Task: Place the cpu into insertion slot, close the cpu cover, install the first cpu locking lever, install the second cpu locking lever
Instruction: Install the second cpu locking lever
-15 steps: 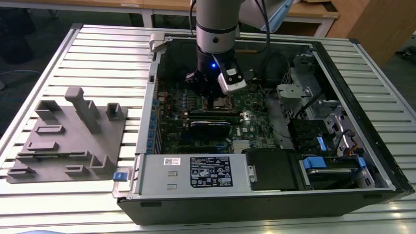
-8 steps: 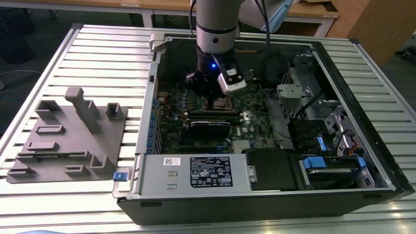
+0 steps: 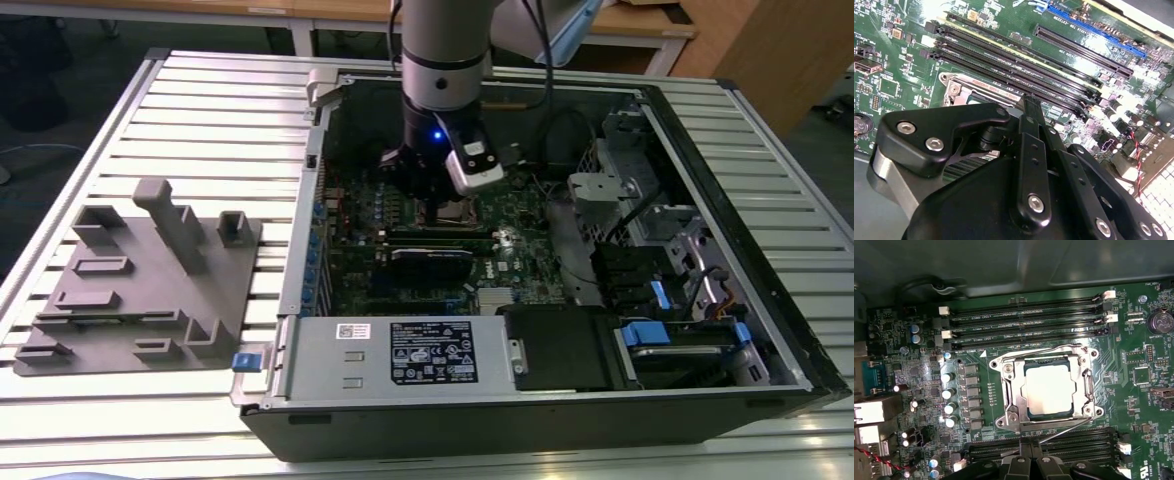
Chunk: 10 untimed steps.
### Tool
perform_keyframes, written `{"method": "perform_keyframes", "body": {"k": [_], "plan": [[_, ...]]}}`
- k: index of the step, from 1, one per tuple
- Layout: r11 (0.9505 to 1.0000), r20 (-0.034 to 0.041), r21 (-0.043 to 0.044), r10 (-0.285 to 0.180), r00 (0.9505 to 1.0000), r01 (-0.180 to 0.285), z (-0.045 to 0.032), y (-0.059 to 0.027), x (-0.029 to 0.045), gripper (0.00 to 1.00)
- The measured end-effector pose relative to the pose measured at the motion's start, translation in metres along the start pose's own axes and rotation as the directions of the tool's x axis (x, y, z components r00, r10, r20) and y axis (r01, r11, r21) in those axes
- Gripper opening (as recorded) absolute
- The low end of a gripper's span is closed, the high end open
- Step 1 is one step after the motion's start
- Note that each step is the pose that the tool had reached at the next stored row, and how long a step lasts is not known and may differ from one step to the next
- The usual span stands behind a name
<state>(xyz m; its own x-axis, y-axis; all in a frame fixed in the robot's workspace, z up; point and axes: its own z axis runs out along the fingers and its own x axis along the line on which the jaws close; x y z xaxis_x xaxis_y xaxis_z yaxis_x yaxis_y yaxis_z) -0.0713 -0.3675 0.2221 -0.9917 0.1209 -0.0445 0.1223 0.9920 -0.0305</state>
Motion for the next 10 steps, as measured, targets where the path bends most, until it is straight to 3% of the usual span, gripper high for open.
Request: {"method": "perform_keyframes", "body": {"k": [10], "plan": [[1.0000,-0.0001,0.0001,0.000,1.0000,0.000,0.0021,-0.0006,0.0054,0.11]]}}
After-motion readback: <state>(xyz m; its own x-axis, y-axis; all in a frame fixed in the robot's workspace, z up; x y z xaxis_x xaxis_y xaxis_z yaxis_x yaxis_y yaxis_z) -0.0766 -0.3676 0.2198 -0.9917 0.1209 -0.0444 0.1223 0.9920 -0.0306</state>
